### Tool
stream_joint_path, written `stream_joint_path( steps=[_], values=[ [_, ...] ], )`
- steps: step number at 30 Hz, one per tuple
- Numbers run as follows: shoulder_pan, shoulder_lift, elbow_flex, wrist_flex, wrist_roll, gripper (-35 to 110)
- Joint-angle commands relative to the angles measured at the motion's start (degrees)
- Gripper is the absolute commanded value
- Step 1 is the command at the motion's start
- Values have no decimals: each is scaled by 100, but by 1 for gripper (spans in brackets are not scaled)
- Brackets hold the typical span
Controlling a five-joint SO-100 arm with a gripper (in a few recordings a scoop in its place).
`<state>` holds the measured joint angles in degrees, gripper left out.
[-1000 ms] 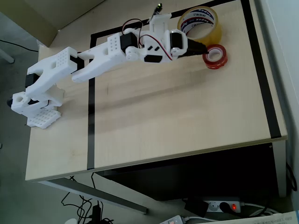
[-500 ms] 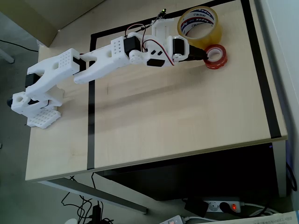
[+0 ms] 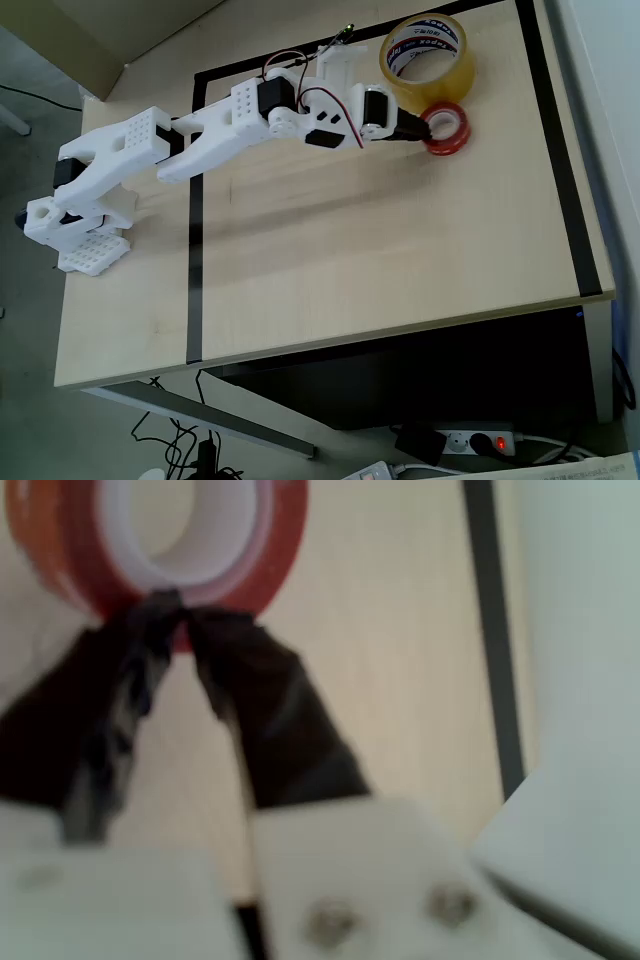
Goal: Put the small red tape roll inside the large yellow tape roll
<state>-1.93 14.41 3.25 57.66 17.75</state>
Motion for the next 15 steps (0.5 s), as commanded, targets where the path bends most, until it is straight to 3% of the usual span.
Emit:
stream_joint_path(
  steps=[1, 15],
  values=[
    [79, 448, -396, 545, 158, 0],
    [-53, 1397, -360, 2514, 88, 0]
  ],
)
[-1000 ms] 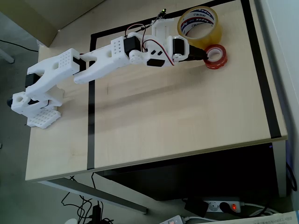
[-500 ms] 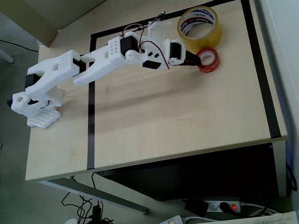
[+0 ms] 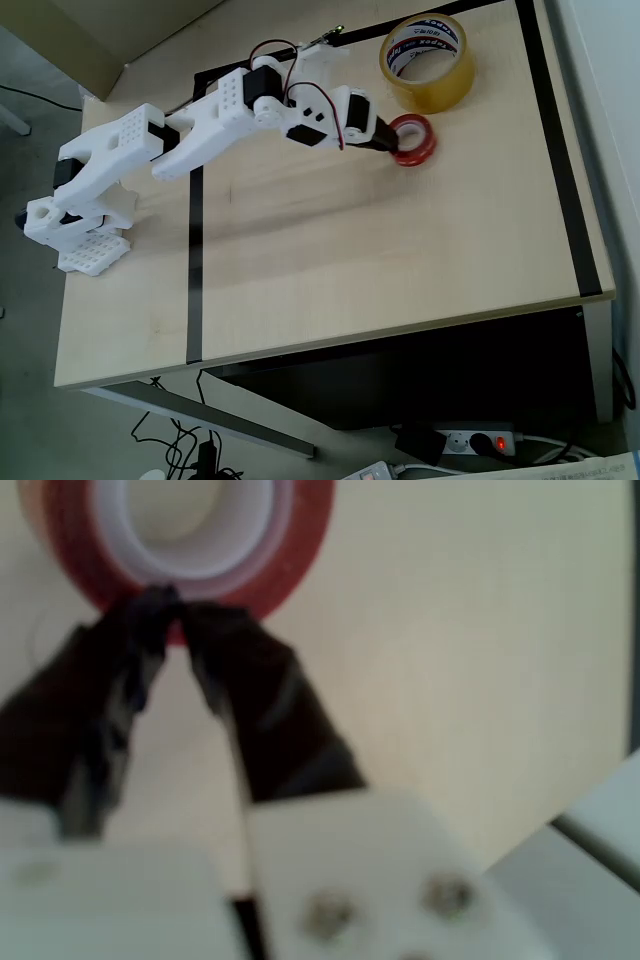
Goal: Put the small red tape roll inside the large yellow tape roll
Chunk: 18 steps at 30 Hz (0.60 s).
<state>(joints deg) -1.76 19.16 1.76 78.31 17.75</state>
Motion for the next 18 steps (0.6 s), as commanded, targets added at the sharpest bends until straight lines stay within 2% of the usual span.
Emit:
stream_joint_path(
  steps=[1, 13, 18],
  values=[
    [-88, 1011, -185, 589, 79, 0],
    [-132, 1494, -70, 2083, -79, 0],
    [-88, 1538, -650, 2153, -475, 0]
  ],
)
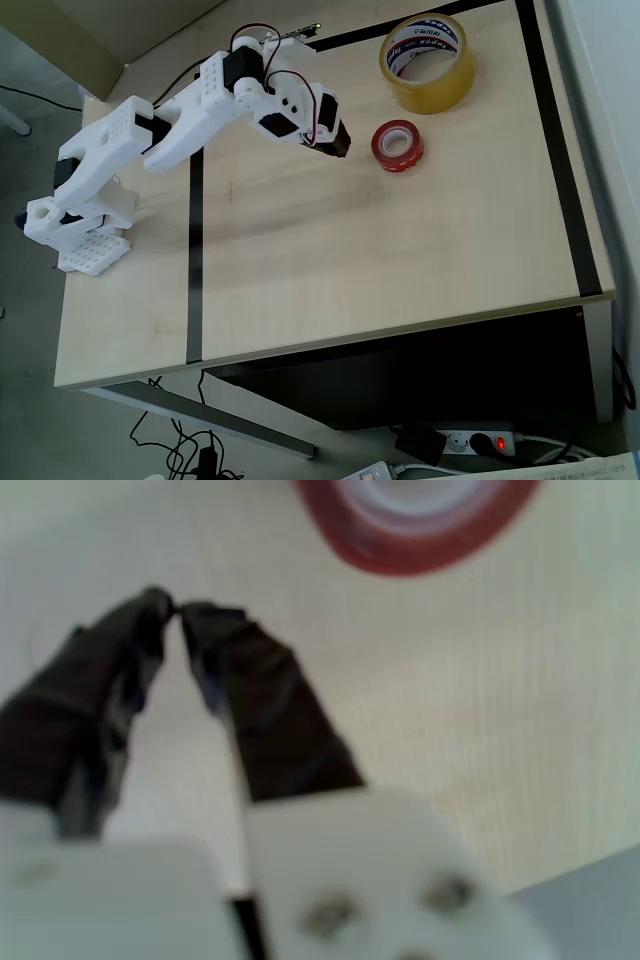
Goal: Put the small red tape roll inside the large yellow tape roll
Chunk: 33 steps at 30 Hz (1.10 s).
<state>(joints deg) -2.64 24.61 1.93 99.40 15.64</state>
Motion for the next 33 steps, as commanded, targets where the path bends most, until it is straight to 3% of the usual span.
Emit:
stream_joint_path(
  steps=[1, 9, 33],
  values=[
    [18, 993, -853, -9, -352, 2],
    [-26, 1107, -686, -158, -1063, 22],
    [-88, -756, -519, -158, -1626, 32]
  ],
)
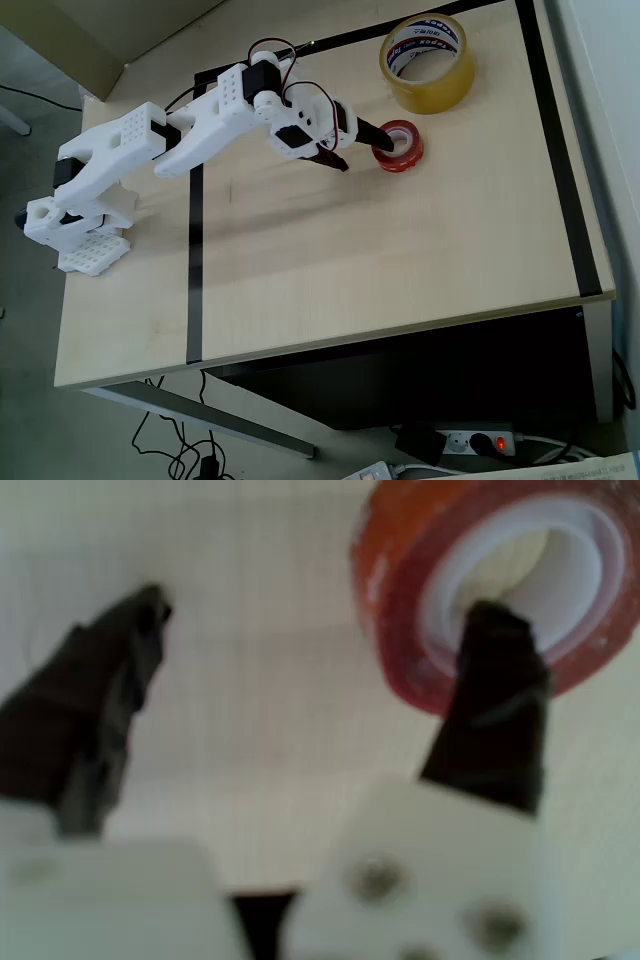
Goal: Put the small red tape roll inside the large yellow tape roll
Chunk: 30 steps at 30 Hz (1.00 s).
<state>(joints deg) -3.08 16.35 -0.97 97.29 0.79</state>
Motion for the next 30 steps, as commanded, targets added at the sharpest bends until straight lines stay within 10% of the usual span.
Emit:
stream_joint_path(
  steps=[1, 13, 30],
  values=[
    [-53, 35, -220, 79, -158, 32],
    [-79, 193, -105, 633, -448, 0],
    [-53, 2637, -1274, 246, -457, 0]
  ],
)
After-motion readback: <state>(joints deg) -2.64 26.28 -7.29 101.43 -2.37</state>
